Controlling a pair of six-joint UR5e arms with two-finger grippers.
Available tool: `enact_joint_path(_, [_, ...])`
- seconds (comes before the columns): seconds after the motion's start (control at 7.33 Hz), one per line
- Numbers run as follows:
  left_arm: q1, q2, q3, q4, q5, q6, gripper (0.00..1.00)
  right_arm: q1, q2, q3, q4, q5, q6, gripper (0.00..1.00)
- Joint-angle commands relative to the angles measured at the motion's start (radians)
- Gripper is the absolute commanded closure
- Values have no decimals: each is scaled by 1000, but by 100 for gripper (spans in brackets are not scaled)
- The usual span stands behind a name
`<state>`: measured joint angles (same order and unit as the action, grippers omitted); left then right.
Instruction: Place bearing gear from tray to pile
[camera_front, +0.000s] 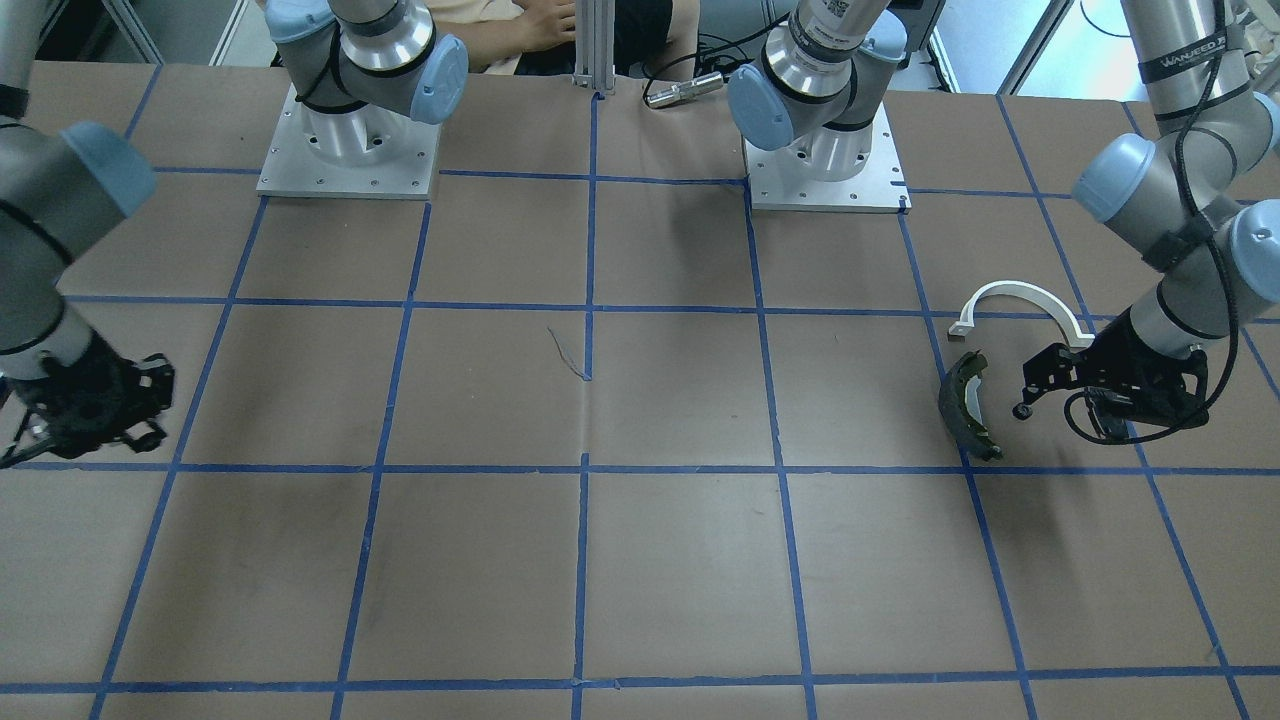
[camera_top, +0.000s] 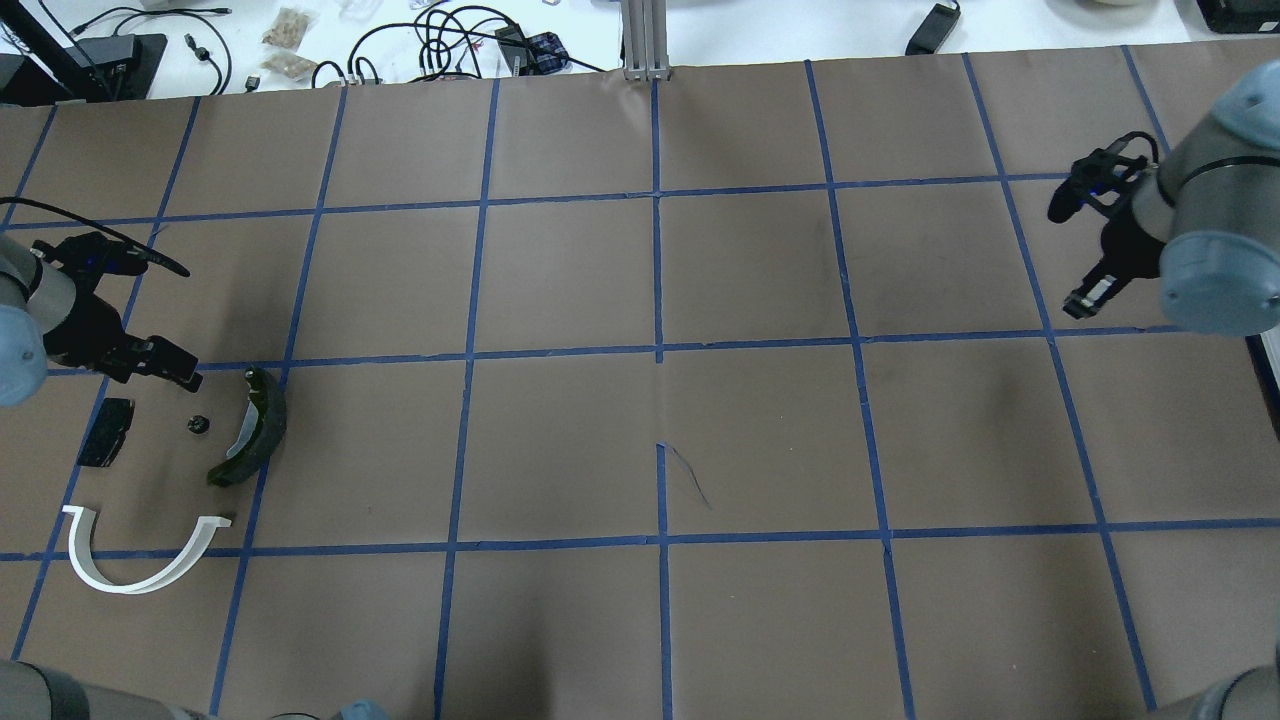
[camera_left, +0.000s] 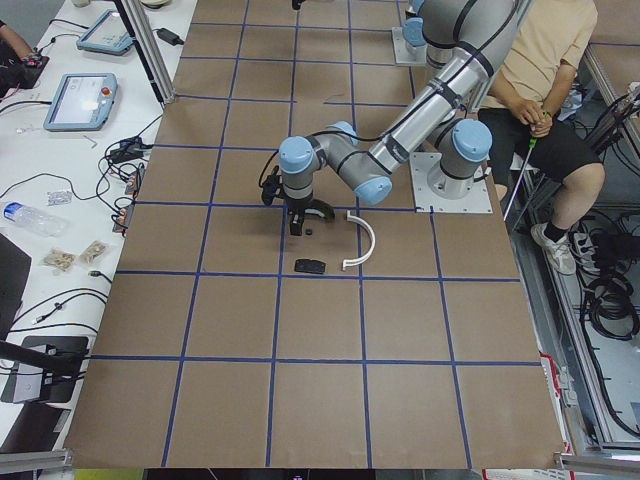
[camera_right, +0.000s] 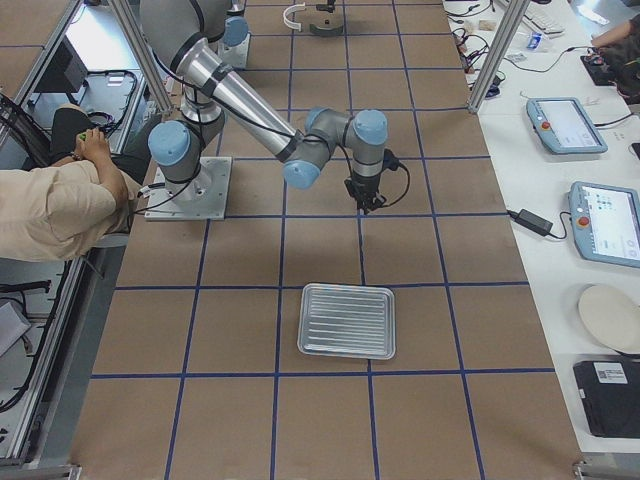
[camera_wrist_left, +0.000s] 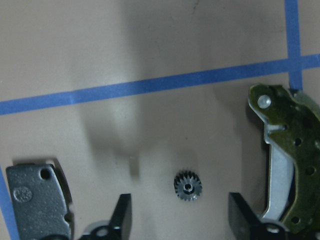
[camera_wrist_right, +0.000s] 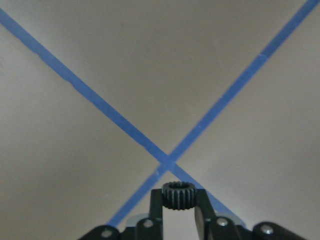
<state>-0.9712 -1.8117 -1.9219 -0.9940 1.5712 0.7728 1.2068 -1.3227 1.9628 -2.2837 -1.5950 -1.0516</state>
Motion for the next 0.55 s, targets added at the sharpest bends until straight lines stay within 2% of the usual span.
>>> enact_joint_path(0.0, [-162, 89, 139, -279, 0, -233, 0, 300, -47, 77, -55, -8, 555, 100])
enact_joint_path(0.27, [-324, 174, 287, -529, -5, -555, 0, 524, -11, 47, -54, 9, 955, 100])
enact_joint_path(0.41, [-448, 198, 347, -578, 0, -740, 0, 619, 22, -2, -53, 10, 1078, 100])
